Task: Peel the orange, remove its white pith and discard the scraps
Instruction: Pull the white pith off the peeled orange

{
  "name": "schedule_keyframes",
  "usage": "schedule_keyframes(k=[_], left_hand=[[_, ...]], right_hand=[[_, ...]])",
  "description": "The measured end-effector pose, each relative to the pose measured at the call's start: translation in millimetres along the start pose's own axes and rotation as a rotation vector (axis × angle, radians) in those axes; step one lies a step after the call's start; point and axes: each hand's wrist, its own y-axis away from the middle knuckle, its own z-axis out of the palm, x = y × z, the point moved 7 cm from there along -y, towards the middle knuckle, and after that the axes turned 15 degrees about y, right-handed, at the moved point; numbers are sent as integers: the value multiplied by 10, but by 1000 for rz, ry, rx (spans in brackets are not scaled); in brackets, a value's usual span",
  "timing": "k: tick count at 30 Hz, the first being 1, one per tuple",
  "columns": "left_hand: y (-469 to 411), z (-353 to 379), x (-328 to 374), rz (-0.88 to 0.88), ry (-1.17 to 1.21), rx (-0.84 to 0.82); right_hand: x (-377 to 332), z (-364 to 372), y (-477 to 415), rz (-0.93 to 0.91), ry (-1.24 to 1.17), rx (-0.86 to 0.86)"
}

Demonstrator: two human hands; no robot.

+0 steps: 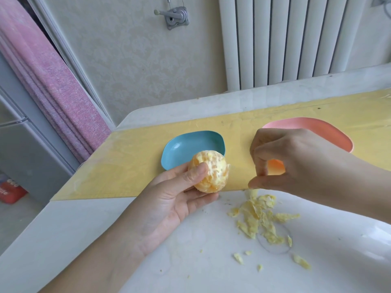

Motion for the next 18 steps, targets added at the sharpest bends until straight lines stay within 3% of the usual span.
schedule_keyframes(k=[13, 18], left_hand=[[-8, 42, -7, -33, 75, -75], [-9, 45, -9, -44, 143, -35]], right_hand=[[-10, 19, 20, -9, -66, 52], [8, -3, -5, -35, 55, 91]])
